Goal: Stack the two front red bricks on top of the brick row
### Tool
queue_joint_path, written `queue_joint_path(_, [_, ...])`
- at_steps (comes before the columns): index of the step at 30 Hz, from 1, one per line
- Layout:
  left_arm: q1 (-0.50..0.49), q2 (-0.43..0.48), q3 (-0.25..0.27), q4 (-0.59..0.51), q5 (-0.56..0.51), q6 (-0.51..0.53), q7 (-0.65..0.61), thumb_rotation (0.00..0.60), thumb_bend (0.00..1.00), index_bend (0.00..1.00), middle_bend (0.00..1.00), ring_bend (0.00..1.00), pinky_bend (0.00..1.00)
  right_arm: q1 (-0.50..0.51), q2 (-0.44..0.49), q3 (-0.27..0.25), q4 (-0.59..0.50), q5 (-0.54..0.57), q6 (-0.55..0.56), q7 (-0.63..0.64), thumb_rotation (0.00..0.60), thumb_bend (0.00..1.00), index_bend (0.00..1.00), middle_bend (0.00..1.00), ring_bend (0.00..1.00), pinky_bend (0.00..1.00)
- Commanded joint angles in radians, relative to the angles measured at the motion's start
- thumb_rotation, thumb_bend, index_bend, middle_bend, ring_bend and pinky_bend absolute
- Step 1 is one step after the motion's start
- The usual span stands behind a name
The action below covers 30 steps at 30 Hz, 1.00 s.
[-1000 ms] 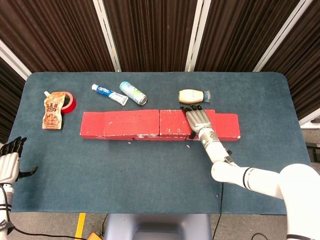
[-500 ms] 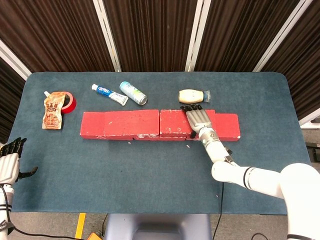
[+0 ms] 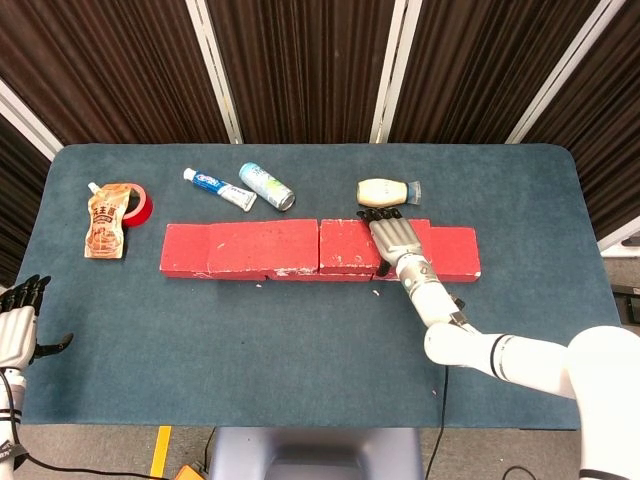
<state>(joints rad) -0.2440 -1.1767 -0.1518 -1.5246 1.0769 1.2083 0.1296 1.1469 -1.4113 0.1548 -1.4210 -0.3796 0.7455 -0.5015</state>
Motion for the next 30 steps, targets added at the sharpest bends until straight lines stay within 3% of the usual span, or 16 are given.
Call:
queue_joint_path(1, [-0.001, 0.000, -0.002, -0.001, -0.001, 0.002, 0.002, 0.600, 0.22, 0.00, 0.00, 0.00, 0.00, -0.022, 0.067, 0.036, -0.089, -0.037, 0.016, 0.051, 0.600, 0.00, 0.11, 0.15, 0.07, 0.00])
queue_joint_path(6, [-0.002, 0.001, -0.003, -0.002, -0.001, -0.001, -0.001, 0.600, 0.22, 0.00, 0.00, 0.00, 0.00, -0.096, 0.208, 0.090, -0.284, -0.160, 0.130, 0.129, 0.600, 0.00, 0.11, 0.15, 0.07, 0.00])
queue_joint_path(9, [-0.002, -0.002, -0.004, 0.003, 0.005, -0.003, -0.015, 0.600, 0.22, 0.00, 0.00, 0.00, 0.00, -0.163, 0.309, 0.085, -0.427, -0.260, 0.203, 0.148, 0.600, 0.00, 0.11, 0.15, 0.07, 0.00])
queue_joint_path(13, [0.000, -0.005, -0.004, 0.008, 0.029, 0.005, -0.045, 0.600, 0.22, 0.00, 0.00, 0.00, 0.00, -0.295, 0.395, 0.004, -0.593, -0.487, 0.380, 0.117, 0.600, 0.00, 0.11, 0.15, 0.07, 0.00])
queue_joint_path(16, [0.002, -0.006, -0.008, 0.007, 0.051, 0.023, -0.063, 0.600, 0.22, 0.00, 0.00, 0.00, 0.00, -0.435, 0.398, -0.105, -0.645, -0.719, 0.542, 0.105, 0.600, 0.00, 0.11, 0.15, 0.07, 0.00])
queue_joint_path(20, [0.007, -0.003, -0.020, -0.014, 0.079, 0.054, -0.098, 0.600, 0.23, 0.00, 0.00, 0.00, 0.00, -0.647, 0.323, -0.265, -0.540, -1.032, 0.768, 0.132, 0.600, 0.00, 0.12, 0.15, 0.07, 0.00])
queue_joint_path(23, [0.012, 0.005, -0.013, -0.026, 0.112, 0.072, -0.104, 0.600, 0.23, 0.00, 0.00, 0.00, 0.00, -0.766, 0.267, -0.335, -0.411, -1.129, 0.860, 0.219, 0.600, 0.00, 0.13, 0.15, 0.07, 0.00])
queue_joint_path(30, [0.023, 0.009, 0.011, -0.056, 0.177, 0.111, -0.091, 0.600, 0.24, 0.00, 0.00, 0.00, 0.00, -0.886, 0.155, -0.343, -0.179, -1.154, 0.897, 0.328, 0.600, 0.00, 0.14, 0.15, 0.07, 0.00])
